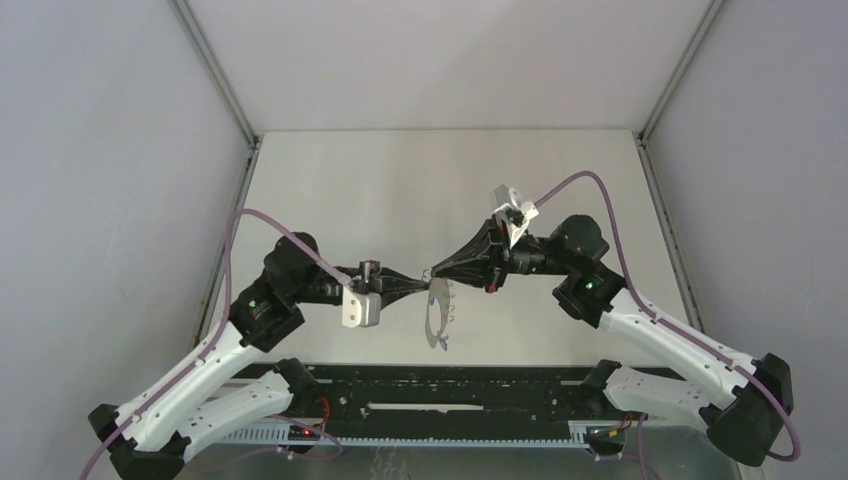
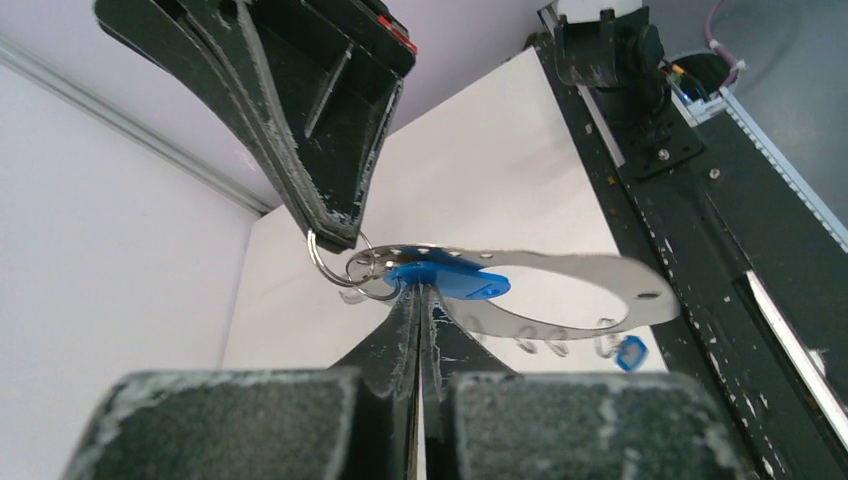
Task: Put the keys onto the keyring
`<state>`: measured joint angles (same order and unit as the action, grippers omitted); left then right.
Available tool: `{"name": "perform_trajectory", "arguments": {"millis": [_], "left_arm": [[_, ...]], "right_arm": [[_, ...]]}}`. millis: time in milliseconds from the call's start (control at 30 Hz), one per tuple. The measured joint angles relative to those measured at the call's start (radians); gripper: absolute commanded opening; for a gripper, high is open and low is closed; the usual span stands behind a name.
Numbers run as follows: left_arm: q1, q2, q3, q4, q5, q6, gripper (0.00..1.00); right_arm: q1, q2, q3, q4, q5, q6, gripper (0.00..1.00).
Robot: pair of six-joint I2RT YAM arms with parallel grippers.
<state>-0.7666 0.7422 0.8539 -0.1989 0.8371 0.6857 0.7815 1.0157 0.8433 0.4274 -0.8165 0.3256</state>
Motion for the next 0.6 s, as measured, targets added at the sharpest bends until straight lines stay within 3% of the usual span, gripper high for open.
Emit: {"name": "perform_trajectory", "arguments": {"millis": [167,200,267,367,433,600], "left_arm": [[-0.001,-0.006,-0.021,-0.048,-0.006,0.05,0.03],[-0.002,-0.009,-0.024,-0.058,-0.011,0.057,0.11],[-0.002,-0.013,-0.027,-0.068,-0.023,0.064,0.35],[0.007,-0.019,-0.034,-0.048,-0.055,0.023,0.43],[0.027,-0.022,-0.035,-0.016,-0.08,-0.035,0.55],[0.076,-0.032,-0.035,0.084,-0.104,-0.2,0.55]], "right_arm": [[-0.003,0.0,-0.034,0.041,0.006,0.039,0.0],[-0.008,0.0,-0.04,0.055,0.006,0.049,0.0],[-0.014,0.0,-0.05,0.082,0.003,0.071,0.0],[-0.027,-0.001,-0.062,0.127,-0.006,0.101,0.0],[-0.034,-0.003,-0.071,0.156,-0.01,0.121,0.0],[-0.042,-0.002,-0.098,0.225,-0.035,0.173,0.0]]}}
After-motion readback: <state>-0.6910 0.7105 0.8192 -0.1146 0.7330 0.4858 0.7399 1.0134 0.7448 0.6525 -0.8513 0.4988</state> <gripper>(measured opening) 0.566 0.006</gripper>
